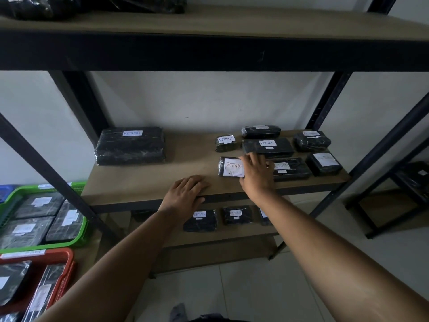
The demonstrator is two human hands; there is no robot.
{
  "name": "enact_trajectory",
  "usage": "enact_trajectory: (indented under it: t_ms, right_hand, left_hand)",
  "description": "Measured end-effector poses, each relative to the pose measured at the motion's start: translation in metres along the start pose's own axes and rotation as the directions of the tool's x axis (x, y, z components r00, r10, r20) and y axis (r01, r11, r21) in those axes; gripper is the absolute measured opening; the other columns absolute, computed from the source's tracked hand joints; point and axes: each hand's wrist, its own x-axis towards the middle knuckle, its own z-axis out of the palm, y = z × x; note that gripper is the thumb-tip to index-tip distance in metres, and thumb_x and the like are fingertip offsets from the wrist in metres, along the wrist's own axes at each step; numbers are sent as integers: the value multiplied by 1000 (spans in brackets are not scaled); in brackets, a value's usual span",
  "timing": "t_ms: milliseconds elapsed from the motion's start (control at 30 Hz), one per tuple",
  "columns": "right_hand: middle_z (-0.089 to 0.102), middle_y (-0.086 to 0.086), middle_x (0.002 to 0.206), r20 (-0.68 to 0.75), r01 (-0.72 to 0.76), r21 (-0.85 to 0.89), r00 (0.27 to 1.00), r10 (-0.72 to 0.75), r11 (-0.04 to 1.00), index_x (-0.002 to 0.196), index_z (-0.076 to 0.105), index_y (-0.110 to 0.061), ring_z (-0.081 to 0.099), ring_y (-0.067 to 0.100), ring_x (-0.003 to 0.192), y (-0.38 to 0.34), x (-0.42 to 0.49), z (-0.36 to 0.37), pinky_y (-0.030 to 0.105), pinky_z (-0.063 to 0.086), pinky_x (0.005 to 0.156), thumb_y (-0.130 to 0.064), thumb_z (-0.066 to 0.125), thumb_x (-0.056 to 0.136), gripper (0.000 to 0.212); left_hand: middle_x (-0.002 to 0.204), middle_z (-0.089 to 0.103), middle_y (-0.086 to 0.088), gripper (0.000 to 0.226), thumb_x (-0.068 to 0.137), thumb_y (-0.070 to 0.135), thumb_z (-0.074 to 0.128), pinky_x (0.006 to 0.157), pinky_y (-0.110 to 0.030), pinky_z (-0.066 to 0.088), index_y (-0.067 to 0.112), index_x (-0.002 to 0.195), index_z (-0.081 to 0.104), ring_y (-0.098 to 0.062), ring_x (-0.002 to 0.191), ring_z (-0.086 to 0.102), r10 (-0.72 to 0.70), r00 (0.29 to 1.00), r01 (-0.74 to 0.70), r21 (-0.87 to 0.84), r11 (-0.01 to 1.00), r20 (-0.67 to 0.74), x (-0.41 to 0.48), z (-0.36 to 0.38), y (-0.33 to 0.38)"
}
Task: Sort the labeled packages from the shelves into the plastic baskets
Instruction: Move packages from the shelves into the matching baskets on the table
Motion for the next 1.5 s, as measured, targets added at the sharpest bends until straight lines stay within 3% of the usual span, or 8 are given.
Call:
enact_trajectory:
  t_ms: [133, 267, 500, 767, 933, 1100, 1333, 1500]
  right_hand:
    - [54, 1, 128, -102, 13, 101, 995, -3, 995, 128, 57, -26, 52, 28, 117, -2, -10, -1, 52, 41, 101, -44, 82, 73, 63]
    - [61, -1, 118, -270, 129, 283, 962, -50, 951, 123, 59, -21, 57, 25, 108, -21, -30, -3, 48, 42, 95, -46, 65, 76, 53]
    - [61, -2, 113, -359, 359, 475, 913, -196, 804, 121, 63, -17, 60, 23, 100, -75, -60, 11, 46, 41, 92, -42, 70, 77, 52]
    - [60, -6, 123, -261, 443, 611, 895, -361, 656, 128, 60, -25, 61, 21, 111, -176, -106, 30, 44, 40, 95, -47, 70, 74, 59]
    - [54, -10, 127, -110, 455, 606, 860, -497, 652, 132, 54, -35, 59, 22, 111, -244, -131, 27, 43, 42, 96, -53, 67, 73, 64]
    - [54, -9, 122, -84, 478, 635, 824, -560, 607, 129, 53, -34, 59, 19, 108, -307, -149, 24, 41, 42, 94, -49, 68, 72, 61]
    - [48, -8, 120, 85, 285, 748, 855, -512, 600, 127, 57, -29, 62, 21, 105, -439, -205, 16, 35, 55, 91, -31, 77, 74, 57]
    - [50, -6, 123, 137, 264, 751, 834, -535, 605, 130, 56, -30, 58, 24, 115, -535, -233, 11, 38, 53, 101, -37, 75, 71, 62]
  left_hand:
    - [160, 42, 4, 62, 97, 37, 67, 125, -41, 28, 29, 155, 47, -20, 149, 39, -95, 995, 94, -31, 995, -41, -22, 0, 8]
    - [145, 51, 0, 48, 98, 28, 65, 116, -44, 42, 23, 145, 56, -24, 134, 49, -189, 974, 180, -80, 980, -123, -59, -6, 14]
    - [127, 56, 4, 43, 91, 24, 70, 105, -41, 47, 26, 133, 59, -24, 119, 52, -478, 850, 447, -177, 877, -222, -138, -20, 16]
    - [126, 63, -1, 28, 99, 29, 70, 101, -44, 52, 24, 126, 68, -26, 119, 59, -761, 616, 729, -218, 648, -204, -257, -50, 9]
    - [127, 60, 5, 24, 101, 40, 65, 97, -42, 51, 30, 122, 68, -19, 118, 57, -860, 453, 799, -320, 509, -235, -324, -63, -13]
    - [122, 60, 7, 18, 100, 38, 70, 97, -43, 55, 36, 117, 66, -19, 115, 60, -885, 400, 781, -417, 465, -238, -383, -76, -50]
    - [120, 56, 6, 18, 95, 32, 77, 98, -35, 46, 28, 112, 73, -14, 110, 51, -883, 396, 793, -392, 467, -251, -499, -115, -142]
    - [118, 58, 0, 19, 96, 39, 75, 100, -44, 49, 31, 113, 74, -30, 113, 58, -928, 287, 830, -422, 364, -236, -582, -154, -210]
